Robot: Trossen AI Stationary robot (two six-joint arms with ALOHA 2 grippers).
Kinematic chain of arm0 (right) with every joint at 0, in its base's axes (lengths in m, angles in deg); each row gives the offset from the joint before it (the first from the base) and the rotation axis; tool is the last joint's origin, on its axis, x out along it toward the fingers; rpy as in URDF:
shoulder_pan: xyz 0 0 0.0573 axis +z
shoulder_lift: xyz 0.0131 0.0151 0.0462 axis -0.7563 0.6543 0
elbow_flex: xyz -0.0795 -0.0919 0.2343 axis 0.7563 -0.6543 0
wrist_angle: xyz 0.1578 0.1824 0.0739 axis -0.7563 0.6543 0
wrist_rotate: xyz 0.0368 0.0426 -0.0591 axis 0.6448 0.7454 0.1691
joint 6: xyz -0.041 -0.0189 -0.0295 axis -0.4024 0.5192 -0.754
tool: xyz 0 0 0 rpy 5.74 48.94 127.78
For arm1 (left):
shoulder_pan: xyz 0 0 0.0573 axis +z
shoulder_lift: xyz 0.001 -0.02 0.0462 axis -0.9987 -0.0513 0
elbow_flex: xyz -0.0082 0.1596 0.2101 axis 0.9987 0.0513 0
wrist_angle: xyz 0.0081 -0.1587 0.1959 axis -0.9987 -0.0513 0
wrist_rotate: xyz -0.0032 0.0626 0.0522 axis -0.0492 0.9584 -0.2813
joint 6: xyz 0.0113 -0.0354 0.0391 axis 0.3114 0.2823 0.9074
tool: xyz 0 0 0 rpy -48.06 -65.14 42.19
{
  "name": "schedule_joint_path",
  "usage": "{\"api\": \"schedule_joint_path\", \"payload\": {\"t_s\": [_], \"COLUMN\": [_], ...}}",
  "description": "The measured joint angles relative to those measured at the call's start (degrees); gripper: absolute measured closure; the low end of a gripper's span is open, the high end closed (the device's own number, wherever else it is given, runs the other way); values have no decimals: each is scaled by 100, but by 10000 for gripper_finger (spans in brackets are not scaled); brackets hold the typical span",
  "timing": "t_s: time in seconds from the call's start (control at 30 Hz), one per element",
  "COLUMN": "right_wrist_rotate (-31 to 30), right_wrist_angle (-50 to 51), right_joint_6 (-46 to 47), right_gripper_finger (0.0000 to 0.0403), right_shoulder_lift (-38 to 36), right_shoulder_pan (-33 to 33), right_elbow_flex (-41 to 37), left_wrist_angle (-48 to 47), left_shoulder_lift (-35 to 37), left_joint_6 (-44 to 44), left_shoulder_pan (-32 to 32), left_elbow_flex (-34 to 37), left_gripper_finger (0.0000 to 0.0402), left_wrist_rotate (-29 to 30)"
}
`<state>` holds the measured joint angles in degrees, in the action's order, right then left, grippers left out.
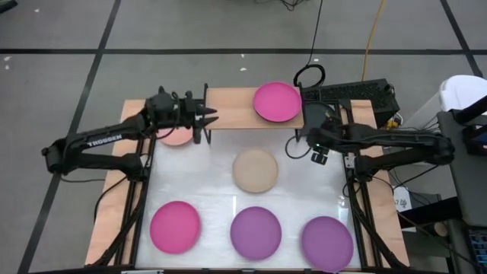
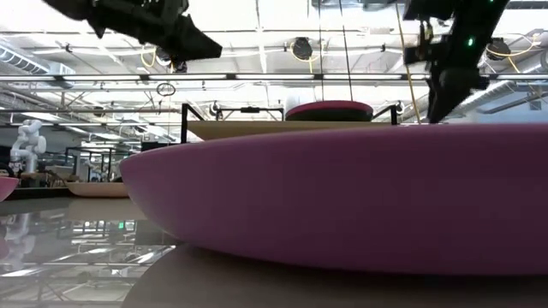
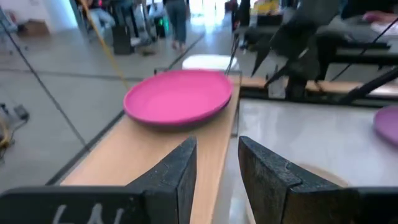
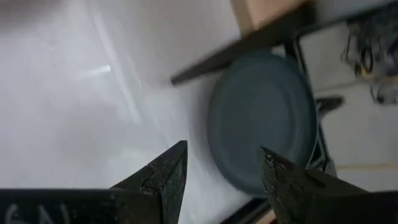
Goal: Place and stack plates onto a shelf
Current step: Adjust the shelf on the table
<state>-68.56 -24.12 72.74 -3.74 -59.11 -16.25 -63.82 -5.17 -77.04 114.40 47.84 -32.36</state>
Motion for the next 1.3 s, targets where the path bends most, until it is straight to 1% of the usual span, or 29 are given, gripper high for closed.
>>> {"api": "schedule_joint_path", "payload": {"t_s": [0.17,0.23,0.33,0.47,0.67,0.93,1.2,1.3], "right_wrist_rotate": [-2,-4,5,19,435,470,477,697], "right_wrist_angle": [-362,-684,-1120,-1665,-2393,-2813,-3050,-3326], "right_joint_6": [-228,-328,-478,-664,-877,-905,-994,-1032], "right_gripper_finger": [229,229,229,229,229,229,229,229], "right_shoulder_lift": [220,310,447,594,788,937,932,935], "right_shoulder_pan": [-493,-631,-760,-807,-807,-807,-807,-808], "right_elbow_flex": [-410,-502,-570,-575,-575,-577,-577,-579], "left_wrist_angle": [958,1279,1442,1702,1746,1862,1857,1853], "left_shoulder_lift": [177,272,348,366,366,364,364,364], "left_joint_6": [-162,-284,-459,-513,-447,-228,-224,-217], "left_shoulder_pan": [-253,-370,-537,-838,-1290,-1711,-1871,-1902], "left_elbow_flex": [516,659,811,986,1031,1031,1031,1031], "left_gripper_finger": [277,277,277,277,277,277,277,277], "left_wrist_rotate": [14,196,422,582,945,1445,1506,1508]}}
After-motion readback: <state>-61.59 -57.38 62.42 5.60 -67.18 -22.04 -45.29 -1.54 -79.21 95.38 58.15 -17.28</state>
